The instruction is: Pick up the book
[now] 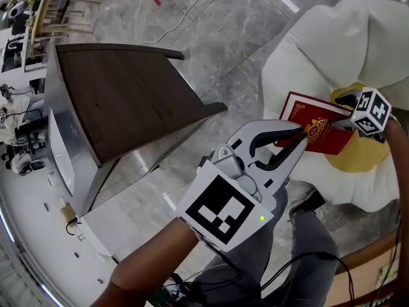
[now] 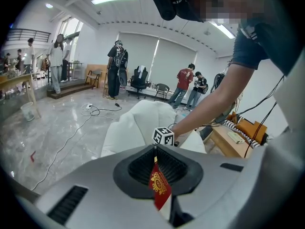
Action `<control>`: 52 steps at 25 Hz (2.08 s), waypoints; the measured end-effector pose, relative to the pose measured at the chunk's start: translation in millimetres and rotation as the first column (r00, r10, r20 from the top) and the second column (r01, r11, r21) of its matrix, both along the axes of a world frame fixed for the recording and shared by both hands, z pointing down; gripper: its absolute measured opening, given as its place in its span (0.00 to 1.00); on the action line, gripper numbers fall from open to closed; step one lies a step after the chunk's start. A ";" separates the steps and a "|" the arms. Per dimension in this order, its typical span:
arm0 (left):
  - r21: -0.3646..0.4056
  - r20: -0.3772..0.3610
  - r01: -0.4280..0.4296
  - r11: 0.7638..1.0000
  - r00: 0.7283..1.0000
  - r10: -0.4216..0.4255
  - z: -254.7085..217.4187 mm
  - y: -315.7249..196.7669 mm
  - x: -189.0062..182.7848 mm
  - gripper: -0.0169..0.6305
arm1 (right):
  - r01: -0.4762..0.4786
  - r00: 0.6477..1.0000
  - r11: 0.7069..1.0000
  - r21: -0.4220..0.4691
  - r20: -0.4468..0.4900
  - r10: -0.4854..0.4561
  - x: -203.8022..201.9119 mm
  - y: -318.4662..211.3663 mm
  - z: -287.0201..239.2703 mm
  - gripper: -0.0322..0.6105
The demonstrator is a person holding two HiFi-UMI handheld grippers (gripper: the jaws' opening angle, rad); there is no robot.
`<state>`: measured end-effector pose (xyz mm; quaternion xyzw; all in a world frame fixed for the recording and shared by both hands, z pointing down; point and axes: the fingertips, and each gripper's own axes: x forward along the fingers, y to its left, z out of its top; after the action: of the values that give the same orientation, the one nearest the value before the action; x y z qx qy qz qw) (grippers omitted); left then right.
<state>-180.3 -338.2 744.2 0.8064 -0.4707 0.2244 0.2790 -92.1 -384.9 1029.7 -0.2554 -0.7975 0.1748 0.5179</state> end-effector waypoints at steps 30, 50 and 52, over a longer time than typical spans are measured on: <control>0.091 0.016 0.019 0.996 1.000 -0.020 -83.6 -24.5 23.9 0.05 | -0.175 0.985 0.981 0.081 0.013 0.175 57.7 -25.9 -134.5 0.47; 0.199 0.068 -0.035 0.979 0.997 0.022 -229.1 -34.3 87.5 0.05 | -0.636 0.761 0.766 0.095 0.243 0.602 130.5 -15.7 -332.8 0.47; 0.208 0.069 -0.039 0.977 0.997 0.025 -241.3 -32.6 91.5 0.05 | -0.668 0.733 0.739 0.093 0.260 0.629 137.1 -11.1 -348.1 0.47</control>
<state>-88.8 -370.8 502.9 0.8309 -0.4874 0.2048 0.1734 45.0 -396.0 681.6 0.0708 -0.8989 0.2439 0.3570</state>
